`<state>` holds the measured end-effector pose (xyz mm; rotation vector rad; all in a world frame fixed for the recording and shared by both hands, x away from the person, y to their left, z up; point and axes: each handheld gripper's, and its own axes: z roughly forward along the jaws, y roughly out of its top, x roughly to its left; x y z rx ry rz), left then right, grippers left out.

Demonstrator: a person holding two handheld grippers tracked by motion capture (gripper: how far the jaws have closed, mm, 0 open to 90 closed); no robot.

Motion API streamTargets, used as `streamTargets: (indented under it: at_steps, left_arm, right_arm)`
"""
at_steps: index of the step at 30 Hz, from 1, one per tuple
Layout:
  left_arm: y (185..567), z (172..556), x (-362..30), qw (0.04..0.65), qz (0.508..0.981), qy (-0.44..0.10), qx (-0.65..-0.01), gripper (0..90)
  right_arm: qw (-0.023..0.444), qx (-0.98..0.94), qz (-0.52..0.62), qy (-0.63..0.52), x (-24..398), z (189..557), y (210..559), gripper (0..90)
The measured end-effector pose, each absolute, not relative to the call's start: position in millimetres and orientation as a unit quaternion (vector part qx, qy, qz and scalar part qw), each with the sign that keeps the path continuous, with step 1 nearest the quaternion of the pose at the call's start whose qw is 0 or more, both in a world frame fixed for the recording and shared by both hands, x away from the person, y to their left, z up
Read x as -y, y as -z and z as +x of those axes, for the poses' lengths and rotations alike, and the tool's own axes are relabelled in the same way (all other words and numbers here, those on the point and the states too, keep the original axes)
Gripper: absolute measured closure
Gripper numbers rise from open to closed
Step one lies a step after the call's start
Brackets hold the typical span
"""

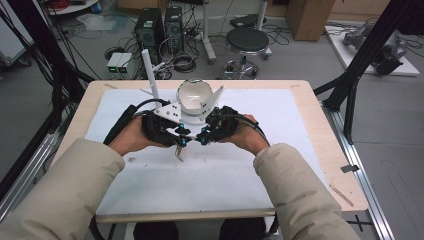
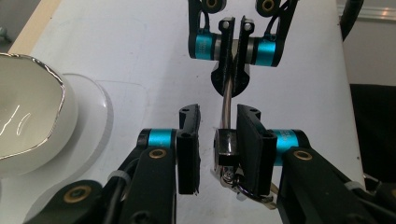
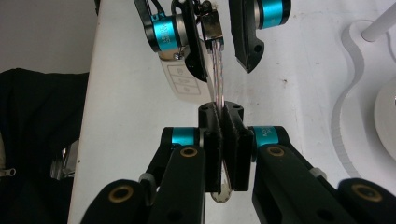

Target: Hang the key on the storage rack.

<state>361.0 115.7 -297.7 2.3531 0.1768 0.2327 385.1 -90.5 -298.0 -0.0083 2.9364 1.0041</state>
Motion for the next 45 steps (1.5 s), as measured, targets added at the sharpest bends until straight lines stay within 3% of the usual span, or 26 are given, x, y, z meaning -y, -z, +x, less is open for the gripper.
streamTargets:
  at_steps: [7, 19, 20, 21, 22, 23, 24, 25, 26, 27, 29, 32, 45]
  left_arm:
    - [298.0, 359.4, -116.4, 0.365, 0.924, -0.095, -0.068, 80.4]
    - [296.7, 359.2, -118.5, 0.368, 0.922, -0.097, -0.064, 81.5]
    - [296.5, 359.1, -119.0, 0.370, 0.922, -0.098, -0.067, 81.6]
    - [296.0, 359.8, -120.1, 0.371, 0.921, -0.097, -0.067, 81.6]
    - [295.1, 360.4, -121.2, 0.369, 0.922, -0.100, -0.066, 81.6]
    - [295.5, 360.2, -121.9, 0.373, 0.920, -0.100, -0.071, 81.6]
    - [295.1, 361.0, -123.3, 0.372, 0.920, -0.100, -0.072, 81.6]
    - [295.2, 361.4, -124.8, 0.375, 0.919, -0.100, -0.075, 81.6]
    - [295.0, 362.1, -126.3, 0.377, 0.917, -0.104, -0.077, 81.6]
    - [294.9, 362.5, -128.1, 0.380, 0.916, -0.105, -0.080, 81.6]
    - [294.6, 364.1, -131.8, 0.384, 0.913, -0.109, -0.085, 81.6]
    - [293.0, 368.6, -141.6, 0.391, 0.908, -0.114, -0.103, 81.6]
    - [281.1, 385.4, -199.7, 0.441, 0.848, -0.204, -0.213, 81.6]
  right_arm:
    - [0.017, -0.947, 0.003, -0.319, 90.8, 386.1, 298.5, 87.3]
    - [0.021, -0.944, -0.005, -0.330, 91.1, 387.2, 298.3, 86.9]
    - [0.032, -0.940, -0.012, -0.339, 92.7, 387.3, 297.0, 80.8]
    - [0.032, -0.940, -0.012, -0.339, 92.7, 387.3, 297.0, 80.8]
    - [0.038, -0.933, -0.009, -0.358, 94.7, 387.0, 297.7, 53.0]
    - [0.038, -0.933, -0.009, -0.358, 94.7, 387.0, 297.7, 53.0]
    - [0.068, -0.926, 0.017, -0.370, 97.4, 386.4, 298.6, 29.1]
    - [0.068, -0.926, 0.017, -0.370, 97.4, 386.4, 298.6, 29.1]
    - [0.087, -0.917, 0.040, -0.388, 102.7, 387.4, 299.7, 9.7]
    - [0.087, -0.917, 0.040, -0.388, 102.7, 387.4, 299.7, 9.7]
    - [0.064, -0.895, 0.069, -0.435, 116.4, 390.6, 301.2, 0.5]
    - [0.042, -0.868, 0.082, -0.488, 138.5, 391.0, 301.4, 0.5]
    - [0.126, -0.793, 0.201, -0.561, 223.8, 374.6, 336.1, 0.5]
